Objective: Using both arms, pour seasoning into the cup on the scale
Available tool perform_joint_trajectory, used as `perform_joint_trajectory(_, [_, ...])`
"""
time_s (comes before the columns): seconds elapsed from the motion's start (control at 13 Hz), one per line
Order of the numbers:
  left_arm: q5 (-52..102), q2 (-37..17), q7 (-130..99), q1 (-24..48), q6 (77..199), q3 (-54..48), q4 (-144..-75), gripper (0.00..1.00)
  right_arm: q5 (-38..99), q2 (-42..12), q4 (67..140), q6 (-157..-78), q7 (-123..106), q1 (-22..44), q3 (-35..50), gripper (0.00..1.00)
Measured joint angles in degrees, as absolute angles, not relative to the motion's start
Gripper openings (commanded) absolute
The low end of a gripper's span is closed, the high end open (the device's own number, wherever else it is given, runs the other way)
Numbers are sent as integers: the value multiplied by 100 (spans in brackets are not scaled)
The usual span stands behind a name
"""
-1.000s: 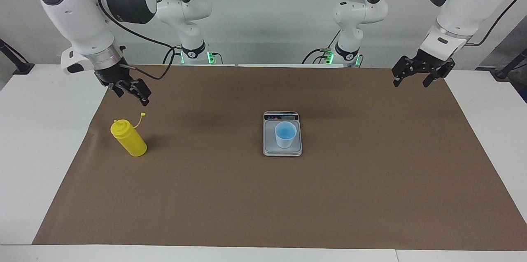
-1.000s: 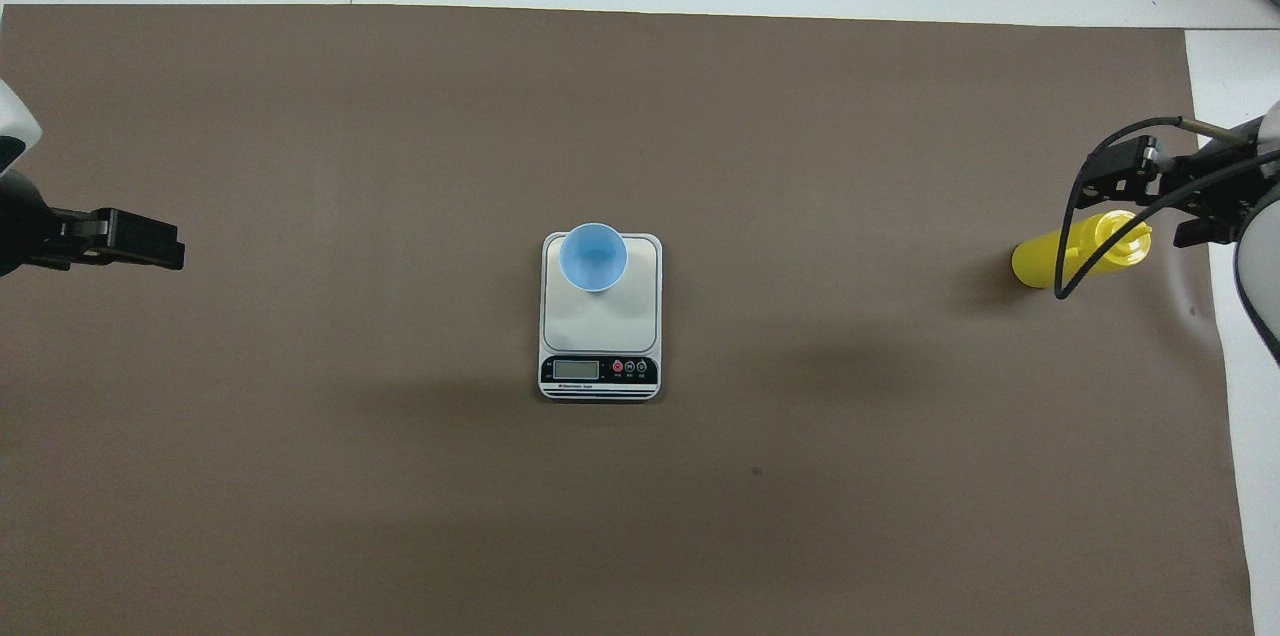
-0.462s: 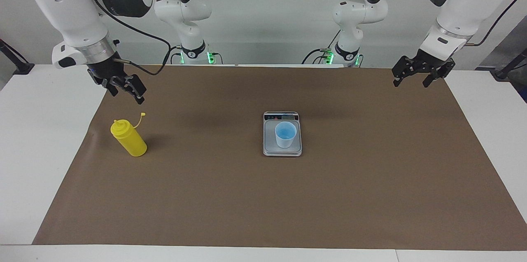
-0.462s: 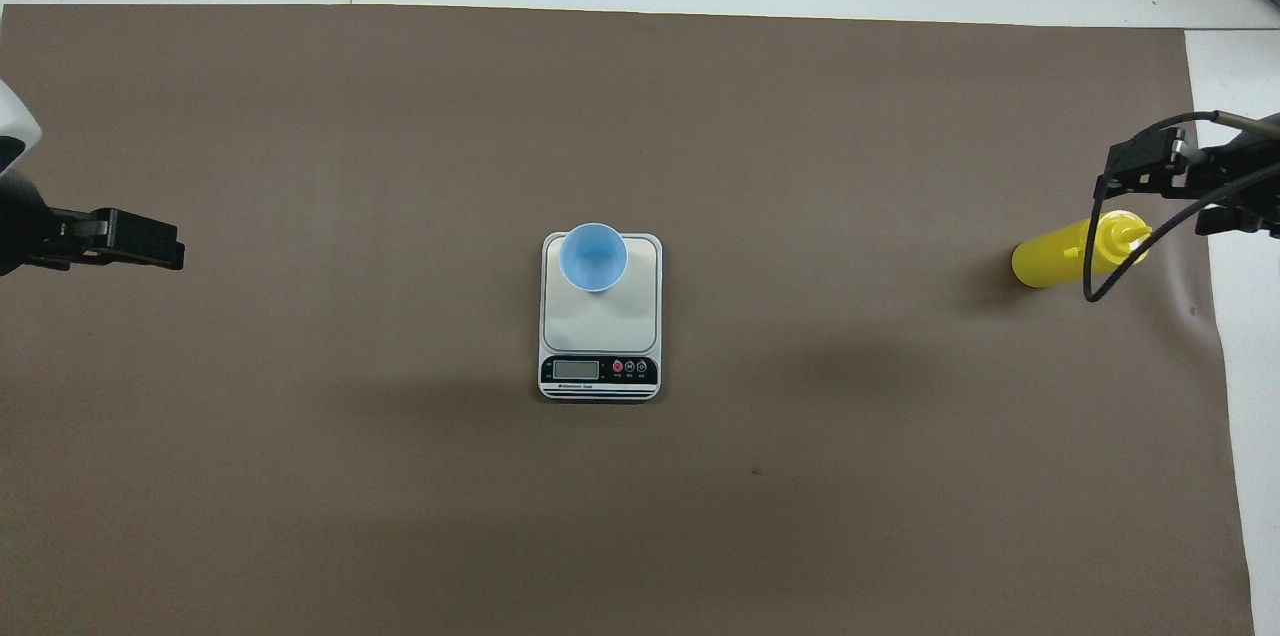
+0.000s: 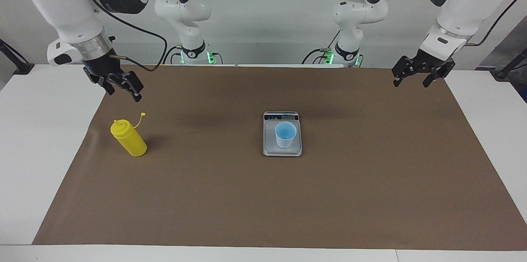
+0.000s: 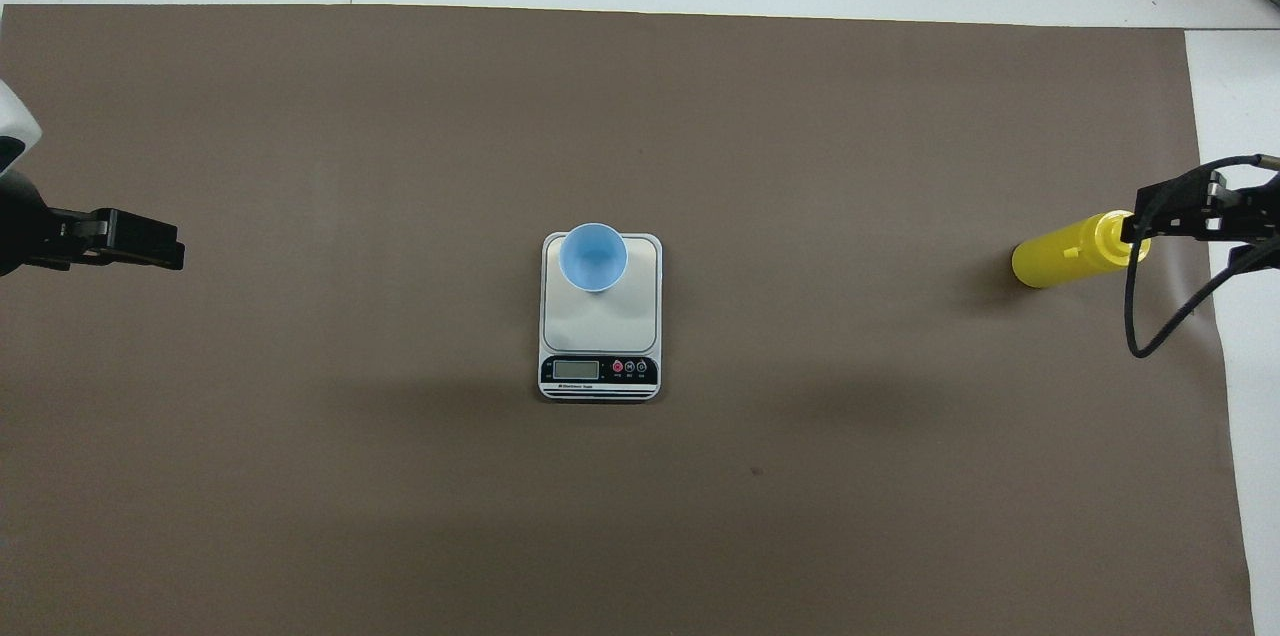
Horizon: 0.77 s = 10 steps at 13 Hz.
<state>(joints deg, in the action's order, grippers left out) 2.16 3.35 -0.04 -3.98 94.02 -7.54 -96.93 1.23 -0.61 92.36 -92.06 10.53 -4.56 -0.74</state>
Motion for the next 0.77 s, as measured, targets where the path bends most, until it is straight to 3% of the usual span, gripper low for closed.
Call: perform_joint_trajectory(0.77, [216, 335, -4, -398, 9402, -754, -9693, 100, 74, 114, 9650, -9362, 1061, 38, -108, 100])
